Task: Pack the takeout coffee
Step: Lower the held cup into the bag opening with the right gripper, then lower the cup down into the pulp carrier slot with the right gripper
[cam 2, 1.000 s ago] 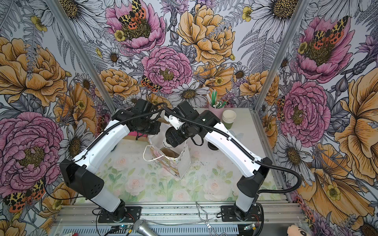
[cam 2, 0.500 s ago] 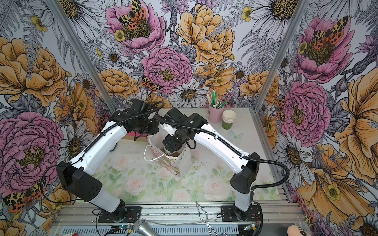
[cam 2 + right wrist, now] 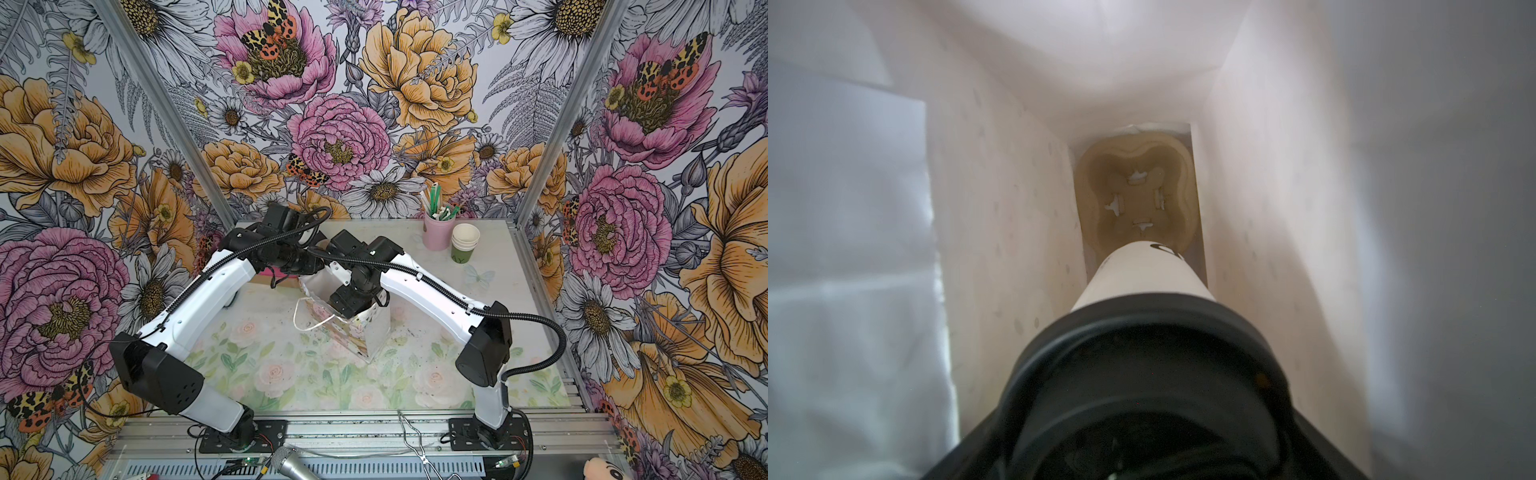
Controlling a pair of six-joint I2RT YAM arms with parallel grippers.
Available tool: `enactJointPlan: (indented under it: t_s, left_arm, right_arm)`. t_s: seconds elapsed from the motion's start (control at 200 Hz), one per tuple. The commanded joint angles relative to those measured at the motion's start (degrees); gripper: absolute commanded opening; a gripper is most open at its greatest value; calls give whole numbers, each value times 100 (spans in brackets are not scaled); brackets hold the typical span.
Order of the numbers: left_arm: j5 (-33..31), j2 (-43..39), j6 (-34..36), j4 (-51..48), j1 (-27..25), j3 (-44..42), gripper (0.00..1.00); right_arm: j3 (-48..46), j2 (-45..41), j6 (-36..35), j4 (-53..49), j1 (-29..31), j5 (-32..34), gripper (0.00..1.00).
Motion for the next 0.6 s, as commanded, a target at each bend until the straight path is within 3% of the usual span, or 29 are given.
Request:
enactJointPlan:
  t_s: [0.0,0.595]
  left_arm:
    - [79,-125,-101,191,42,-78,0]
    - [106,-75,-85,229,79,-70,0]
  right_arm:
    - [-33,77,-99,-7,32,139,87]
    - [-165,508,-268,-8,-16,-1,87]
